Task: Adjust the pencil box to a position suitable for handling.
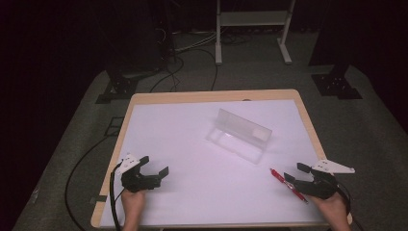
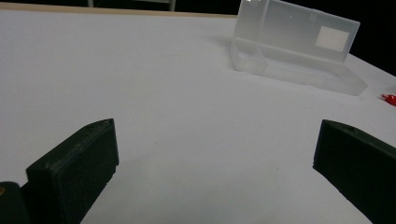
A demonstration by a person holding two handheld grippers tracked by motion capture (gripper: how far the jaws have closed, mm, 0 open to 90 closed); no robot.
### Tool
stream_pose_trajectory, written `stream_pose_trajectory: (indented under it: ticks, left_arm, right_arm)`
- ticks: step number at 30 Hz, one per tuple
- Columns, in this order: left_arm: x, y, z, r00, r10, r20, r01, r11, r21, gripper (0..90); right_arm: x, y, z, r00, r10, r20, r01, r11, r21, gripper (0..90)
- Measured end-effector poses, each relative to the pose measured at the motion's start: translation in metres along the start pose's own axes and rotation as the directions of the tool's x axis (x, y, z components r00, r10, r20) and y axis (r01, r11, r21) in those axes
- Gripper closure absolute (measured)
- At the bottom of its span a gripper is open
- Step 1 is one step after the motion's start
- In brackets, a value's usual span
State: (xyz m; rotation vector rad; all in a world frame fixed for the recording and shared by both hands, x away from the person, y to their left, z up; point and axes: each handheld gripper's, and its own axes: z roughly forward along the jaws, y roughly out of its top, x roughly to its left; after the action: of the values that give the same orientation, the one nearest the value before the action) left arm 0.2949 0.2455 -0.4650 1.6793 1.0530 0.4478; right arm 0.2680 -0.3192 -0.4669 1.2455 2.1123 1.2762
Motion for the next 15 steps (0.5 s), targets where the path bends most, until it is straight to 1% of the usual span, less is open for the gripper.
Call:
stream_pose_trajectory:
  ticks: [4, 6, 9, 11, 12, 13, 15]
  left_arm:
    - [0.000, 0.000, 0.000, 1.0000, 0.007, 0.007, -0.007, 1.0000, 0.000, 0.0]
    - [0.000, 0.000, 0.000, 1.0000, 0.003, 0.008, -0.003, 1.0000, 0.002, 0.0]
    - [0.000, 0.000, -0.001, 0.9999, -0.002, 0.011, 0.002, 1.0000, -0.004, 0.0]
    - [0.000, 0.000, 0.000, 0.9999, 0.003, 0.011, -0.003, 1.0000, -0.002, 0.0]
    - [0.000, 0.000, 0.000, 0.9999, 0.002, 0.011, -0.002, 1.0000, -0.003, 0.0]
    - [0.000, 0.000, 0.000, 0.9999, 0.002, 0.010, -0.002, 1.0000, -0.002, 0.0]
    - [0.000, 0.000, 0.000, 0.9999, 0.000, 0.011, 0.000, 1.0000, -0.001, 0.0]
  right_arm:
    - [0.001, 0.002, 0.002, 1.0000, -0.001, -0.006, 0.001, 1.000, 0.007, 27.5]
    - [0.002, 0.003, 0.002, 1.0000, -0.005, -0.008, 0.005, 1.000, 0.008, 27.5]
    - [0.005, 0.007, 0.004, 0.9997, -0.023, -0.012, 0.023, 1.000, 0.014, 27.5]
    - [0.007, 0.012, 0.005, 0.9992, -0.035, -0.020, 0.035, 0.999, 0.017, 27.4]
    - [0.009, 0.016, 0.006, 0.9986, -0.043, -0.032, 0.044, 0.999, 0.028, 26.9]
    - [0.009, 0.016, 0.006, 0.9986, -0.043, -0.032, 0.044, 0.999, 0.028, 26.9]
    - [0.011, 0.020, 0.007, 0.9973, -0.061, -0.041, 0.063, 0.998, 0.031, 26.8]
